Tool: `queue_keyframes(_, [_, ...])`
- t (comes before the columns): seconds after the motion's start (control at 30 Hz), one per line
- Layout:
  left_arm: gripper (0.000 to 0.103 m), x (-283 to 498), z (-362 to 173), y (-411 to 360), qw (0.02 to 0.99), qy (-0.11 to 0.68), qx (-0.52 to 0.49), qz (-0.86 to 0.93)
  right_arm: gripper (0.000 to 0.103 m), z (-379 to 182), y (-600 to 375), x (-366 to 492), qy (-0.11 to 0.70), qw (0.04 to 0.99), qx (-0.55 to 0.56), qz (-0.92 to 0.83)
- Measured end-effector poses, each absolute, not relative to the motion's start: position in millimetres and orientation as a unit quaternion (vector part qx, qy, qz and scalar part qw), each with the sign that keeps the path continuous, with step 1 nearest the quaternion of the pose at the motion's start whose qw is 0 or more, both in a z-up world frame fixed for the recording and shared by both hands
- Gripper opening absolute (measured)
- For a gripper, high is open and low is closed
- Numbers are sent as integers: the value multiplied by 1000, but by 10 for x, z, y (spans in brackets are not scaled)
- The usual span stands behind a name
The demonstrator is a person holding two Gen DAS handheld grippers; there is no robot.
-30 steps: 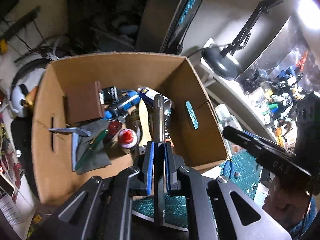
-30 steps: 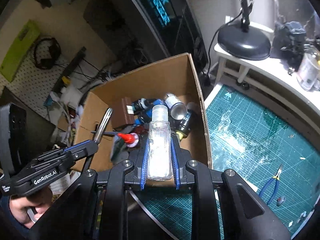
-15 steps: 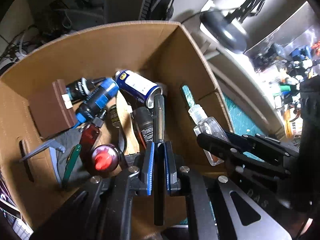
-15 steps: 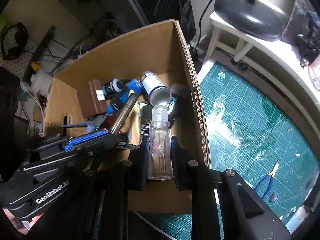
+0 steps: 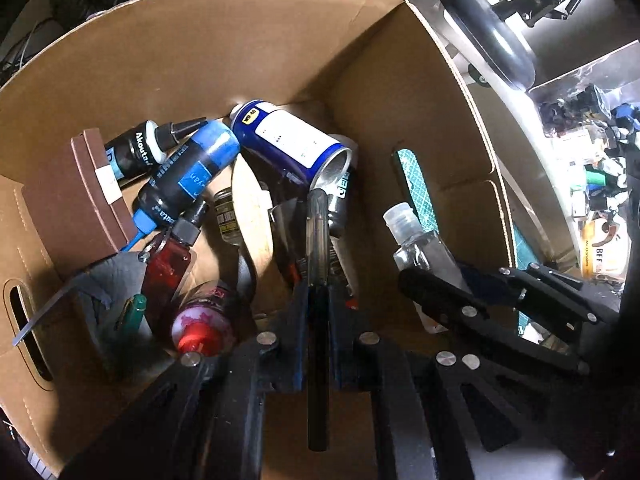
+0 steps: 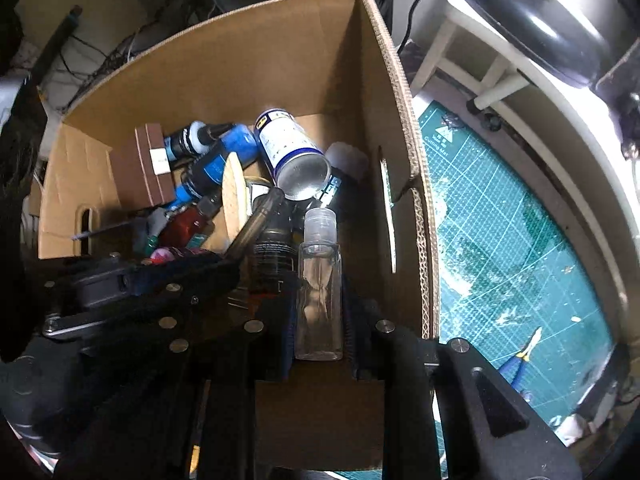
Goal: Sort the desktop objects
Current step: 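Lower into the box and open left tool while right tool releases the bottle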
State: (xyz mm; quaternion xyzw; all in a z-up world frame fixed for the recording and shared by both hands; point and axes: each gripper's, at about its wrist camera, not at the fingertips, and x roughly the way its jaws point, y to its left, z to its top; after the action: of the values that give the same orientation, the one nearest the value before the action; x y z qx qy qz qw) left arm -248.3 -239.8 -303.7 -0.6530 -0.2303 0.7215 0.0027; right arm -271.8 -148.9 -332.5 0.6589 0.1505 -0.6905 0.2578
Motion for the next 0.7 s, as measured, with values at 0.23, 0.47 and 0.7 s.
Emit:
queue_keyframes(0.23, [10,-2403,-3024,-2364,-1,-219,-654,724,19,-3329,-1515,-2710,162,256,661,-686])
queue_keyframes(0.47, [10,-2331,-2944,-2335,-8,-199,-648,736,20,-3293,-1457,-2674,157,254,658,-691])
queue_keyframes(0.7, [21,-2290,-2833,-2262,-13,-165,-645,746,23,-3157,-1347,-2610,144,251,646,-706])
